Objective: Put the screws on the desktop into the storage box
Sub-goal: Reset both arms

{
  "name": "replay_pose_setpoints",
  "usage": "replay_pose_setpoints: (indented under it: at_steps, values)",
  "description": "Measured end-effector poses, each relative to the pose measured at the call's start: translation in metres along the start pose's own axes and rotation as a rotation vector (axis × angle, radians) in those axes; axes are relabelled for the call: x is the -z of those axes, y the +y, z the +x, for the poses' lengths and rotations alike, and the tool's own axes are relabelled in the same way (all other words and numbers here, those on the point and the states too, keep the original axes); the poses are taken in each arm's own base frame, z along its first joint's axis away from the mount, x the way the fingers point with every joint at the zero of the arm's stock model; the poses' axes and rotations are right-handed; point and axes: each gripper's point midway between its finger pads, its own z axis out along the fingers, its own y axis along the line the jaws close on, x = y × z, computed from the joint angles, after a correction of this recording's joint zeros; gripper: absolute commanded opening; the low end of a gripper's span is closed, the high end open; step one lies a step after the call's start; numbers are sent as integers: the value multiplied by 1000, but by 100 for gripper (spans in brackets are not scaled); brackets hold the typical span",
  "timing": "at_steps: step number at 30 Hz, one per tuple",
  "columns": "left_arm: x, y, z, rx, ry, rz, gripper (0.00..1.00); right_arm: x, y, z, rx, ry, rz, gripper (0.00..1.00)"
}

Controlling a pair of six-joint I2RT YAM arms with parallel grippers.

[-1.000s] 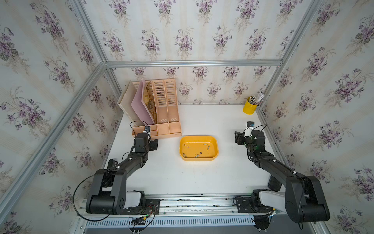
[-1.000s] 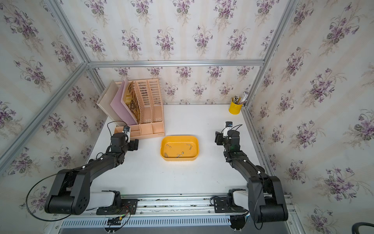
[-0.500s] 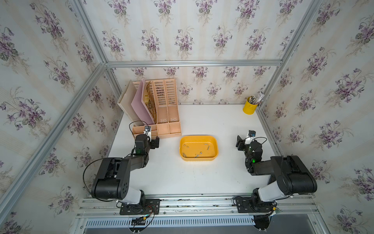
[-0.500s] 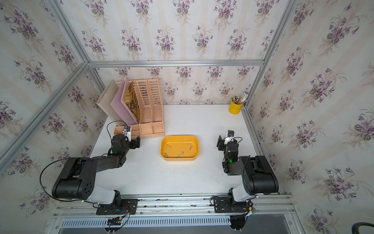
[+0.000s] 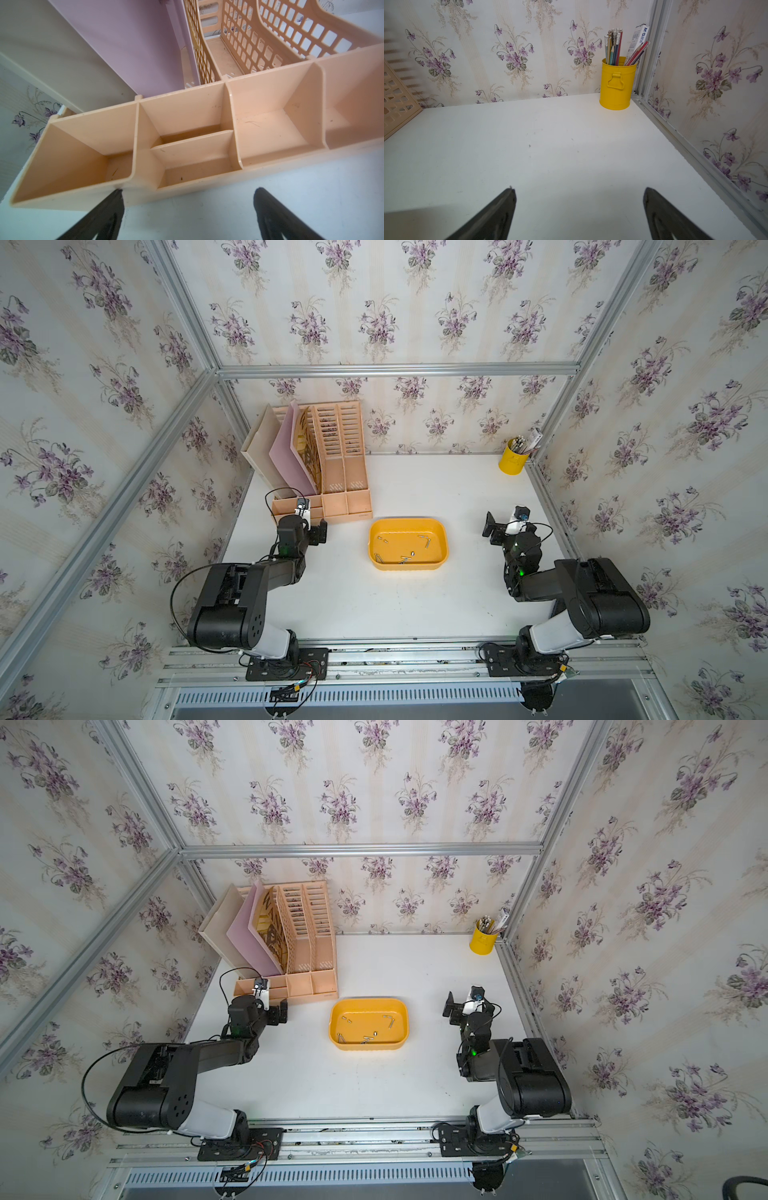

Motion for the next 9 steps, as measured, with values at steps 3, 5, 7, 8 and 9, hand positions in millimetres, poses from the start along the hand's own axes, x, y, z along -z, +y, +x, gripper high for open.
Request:
replay_pose_setpoints:
  at_steps: [3,5,7,8,9]
  values:
    - [0,0,0,0,0,0,99,0,0,-1,-1,-4,0,100]
    - [0,0,0,0,0,0,99,0,0,-1,-1,-4,0,100]
    - [0,0,0,0,0,0,99,-1,0,-1,0,-3,0,100]
    - [0,0,0,0,0,0,99,-1,0,-1,0,-3,0,100]
    - [0,0,0,0,0,0,99,-1,0,-1,-1,-4,0,100]
